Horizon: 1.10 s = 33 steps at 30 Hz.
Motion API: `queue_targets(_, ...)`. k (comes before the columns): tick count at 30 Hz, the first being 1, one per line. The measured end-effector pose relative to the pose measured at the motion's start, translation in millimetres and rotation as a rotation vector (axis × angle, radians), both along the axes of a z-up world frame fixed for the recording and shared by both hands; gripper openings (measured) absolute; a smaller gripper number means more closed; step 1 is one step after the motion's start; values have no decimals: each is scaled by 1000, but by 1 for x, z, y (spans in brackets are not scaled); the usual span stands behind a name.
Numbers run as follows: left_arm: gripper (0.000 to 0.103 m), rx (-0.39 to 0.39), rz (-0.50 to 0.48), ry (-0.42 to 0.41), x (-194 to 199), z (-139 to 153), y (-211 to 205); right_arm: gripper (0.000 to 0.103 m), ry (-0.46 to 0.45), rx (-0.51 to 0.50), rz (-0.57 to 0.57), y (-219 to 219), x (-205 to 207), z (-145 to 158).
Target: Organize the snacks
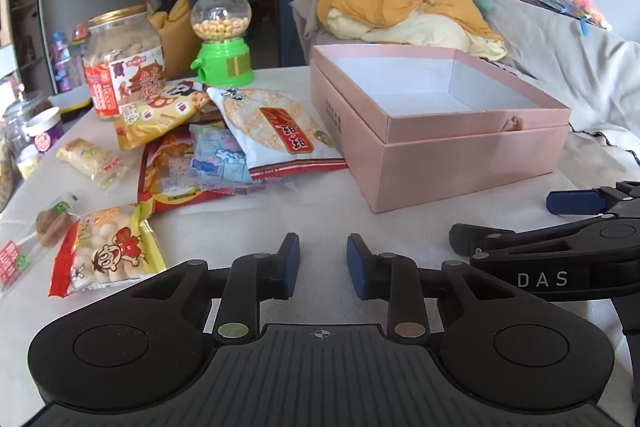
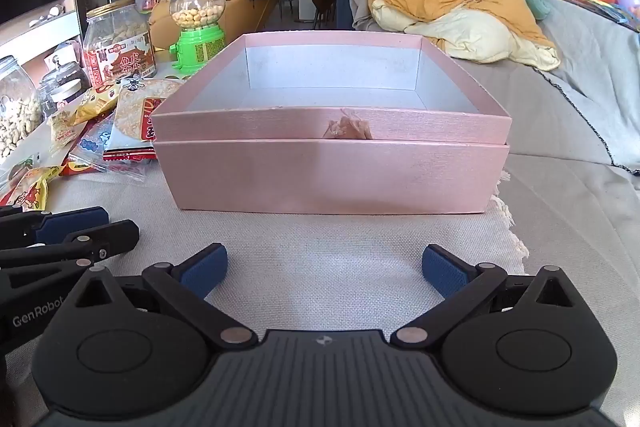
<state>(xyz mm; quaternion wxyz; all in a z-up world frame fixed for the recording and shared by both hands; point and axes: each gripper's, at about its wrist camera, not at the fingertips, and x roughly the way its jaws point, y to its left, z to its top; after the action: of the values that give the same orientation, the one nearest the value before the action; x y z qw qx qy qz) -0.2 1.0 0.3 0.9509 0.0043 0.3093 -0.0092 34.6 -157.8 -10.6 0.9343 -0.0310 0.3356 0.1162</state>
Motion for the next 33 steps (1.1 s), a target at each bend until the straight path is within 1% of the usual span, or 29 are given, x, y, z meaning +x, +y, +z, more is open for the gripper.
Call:
queue_targets(7,32,-21,0,2,-2,1,6,103,-1,1,0,0,0,0)
queue_targets(17,32,3,0,5,-1,0,1,103,1,-1,0,0,0,0)
queue_targets(33,32,3,0,4,-1,0,-2,103,2,-1,0,0,0,0)
